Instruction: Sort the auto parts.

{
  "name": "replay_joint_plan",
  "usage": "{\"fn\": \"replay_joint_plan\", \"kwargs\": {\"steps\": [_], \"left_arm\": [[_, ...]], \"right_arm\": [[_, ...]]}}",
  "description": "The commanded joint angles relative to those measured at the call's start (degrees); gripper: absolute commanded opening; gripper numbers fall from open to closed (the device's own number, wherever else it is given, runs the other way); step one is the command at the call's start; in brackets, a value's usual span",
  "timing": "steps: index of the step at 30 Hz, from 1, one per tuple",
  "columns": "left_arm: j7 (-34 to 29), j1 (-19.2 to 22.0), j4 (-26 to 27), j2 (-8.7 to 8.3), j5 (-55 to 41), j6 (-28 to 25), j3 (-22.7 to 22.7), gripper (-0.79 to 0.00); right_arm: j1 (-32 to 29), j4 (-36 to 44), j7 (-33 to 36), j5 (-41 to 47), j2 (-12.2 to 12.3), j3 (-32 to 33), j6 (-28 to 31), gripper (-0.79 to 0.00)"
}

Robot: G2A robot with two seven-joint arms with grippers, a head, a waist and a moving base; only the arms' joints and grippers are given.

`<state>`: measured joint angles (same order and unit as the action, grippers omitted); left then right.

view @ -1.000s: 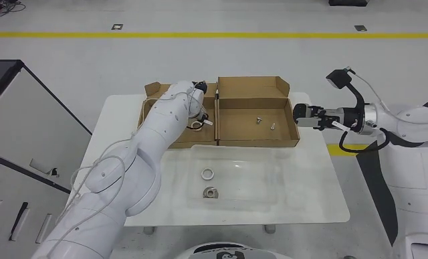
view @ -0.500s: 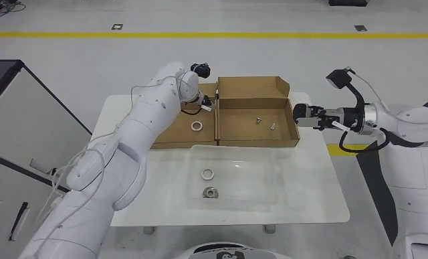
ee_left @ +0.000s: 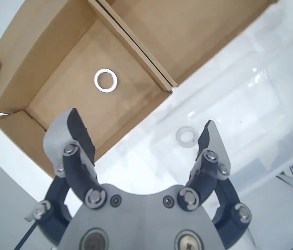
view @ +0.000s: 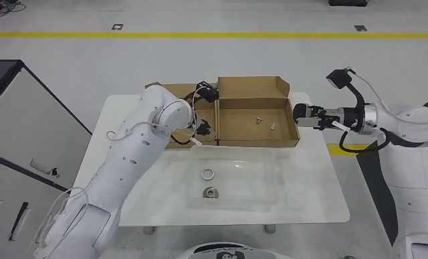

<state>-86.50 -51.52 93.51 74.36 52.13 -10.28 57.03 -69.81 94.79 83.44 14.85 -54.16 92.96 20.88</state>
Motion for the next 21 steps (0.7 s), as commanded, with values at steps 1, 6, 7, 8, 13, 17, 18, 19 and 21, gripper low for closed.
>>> {"fn": "replay_joint_plan", "kwargs": {"steps": [1, 6, 7, 8, 13, 17, 18, 19, 21], "left_arm": [[-1.3, -2.3, 3.4, -0.52, -1.3, -2.0, 1.0, 0.0], [-1.5, -4.3, 5.5, -1.36, -3.2, -4.5, 1.5, 0.0], [-1.5, -4.3, 5.5, -1.36, -3.2, -4.5, 1.5, 0.0], [-1.5, -4.3, 5.5, -1.36, -3.2, -4.5, 1.5, 0.0], [-1.5, -4.3, 5.5, -1.36, -3.2, -4.5, 1.5, 0.0], [-0.8, -4.7, 5.3, -1.45, -2.9, -5.3, 1.2, 0.0], [0.0, -5.0, 5.8, -1.52, -4.0, -6.6, 1.2, 0.0], [0.6, -5.4, 6.5, -1.66, -5.7, -8.1, 1.2, 0.0], [0.1, -5.2, 7.5, -2.29, -4.9, -7.6, -0.9, 0.0]], "right_arm": [[0.0, 0.0, 0.0, 0.0, 0.0, 0.0, 0.0, 0.0], [0.0, 0.0, 0.0, 0.0, 0.0, 0.0, 0.0, 0.0], [0.0, 0.0, 0.0, 0.0, 0.0, 0.0, 0.0, 0.0], [0.0, 0.0, 0.0, 0.0, 0.0, 0.0, 0.0, 0.0], [0.0, 0.0, 0.0, 0.0, 0.0, 0.0, 0.0, 0.0], [0.0, 0.0, 0.0, 0.0, 0.0, 0.0, 0.0, 0.0], [0.0, 0.0, 0.0, 0.0, 0.0, 0.0, 0.0, 0.0], [0.0, 0.0, 0.0, 0.0, 0.0, 0.0, 0.0, 0.0], [0.0, 0.0, 0.0, 0.0, 0.0, 0.0, 0.0, 0.0]]}}
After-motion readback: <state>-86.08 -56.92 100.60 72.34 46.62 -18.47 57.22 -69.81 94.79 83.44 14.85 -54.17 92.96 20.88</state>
